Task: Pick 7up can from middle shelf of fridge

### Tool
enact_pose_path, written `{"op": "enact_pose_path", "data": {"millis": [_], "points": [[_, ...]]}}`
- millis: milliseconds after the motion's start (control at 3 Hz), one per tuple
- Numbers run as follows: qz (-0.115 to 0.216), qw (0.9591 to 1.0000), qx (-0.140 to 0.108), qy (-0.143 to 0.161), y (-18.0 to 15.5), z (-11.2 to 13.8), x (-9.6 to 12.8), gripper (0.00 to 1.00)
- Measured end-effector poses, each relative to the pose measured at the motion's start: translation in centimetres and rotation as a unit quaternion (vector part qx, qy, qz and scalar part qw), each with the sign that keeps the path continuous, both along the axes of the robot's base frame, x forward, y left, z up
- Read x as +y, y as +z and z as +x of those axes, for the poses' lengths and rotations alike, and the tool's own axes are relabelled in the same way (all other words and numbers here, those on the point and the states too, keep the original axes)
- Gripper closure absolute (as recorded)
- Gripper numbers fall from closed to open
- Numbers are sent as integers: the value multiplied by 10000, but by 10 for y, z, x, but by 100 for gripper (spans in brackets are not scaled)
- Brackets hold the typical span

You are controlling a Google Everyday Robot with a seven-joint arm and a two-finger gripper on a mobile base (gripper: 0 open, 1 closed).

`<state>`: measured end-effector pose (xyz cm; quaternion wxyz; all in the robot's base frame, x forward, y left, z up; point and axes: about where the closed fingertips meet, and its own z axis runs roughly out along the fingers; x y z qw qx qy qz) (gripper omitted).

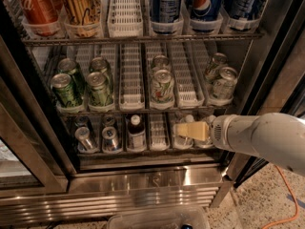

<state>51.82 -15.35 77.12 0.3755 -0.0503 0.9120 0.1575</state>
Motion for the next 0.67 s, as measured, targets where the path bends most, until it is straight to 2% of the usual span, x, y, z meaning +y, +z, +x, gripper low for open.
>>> {"op": "enact_pose_path", "data": {"millis": [333, 667], "points": [[-76, 9974, -573, -424, 20, 1, -16, 0], [-223, 9921, -1041, -671, 32, -7, -39, 0]]}}
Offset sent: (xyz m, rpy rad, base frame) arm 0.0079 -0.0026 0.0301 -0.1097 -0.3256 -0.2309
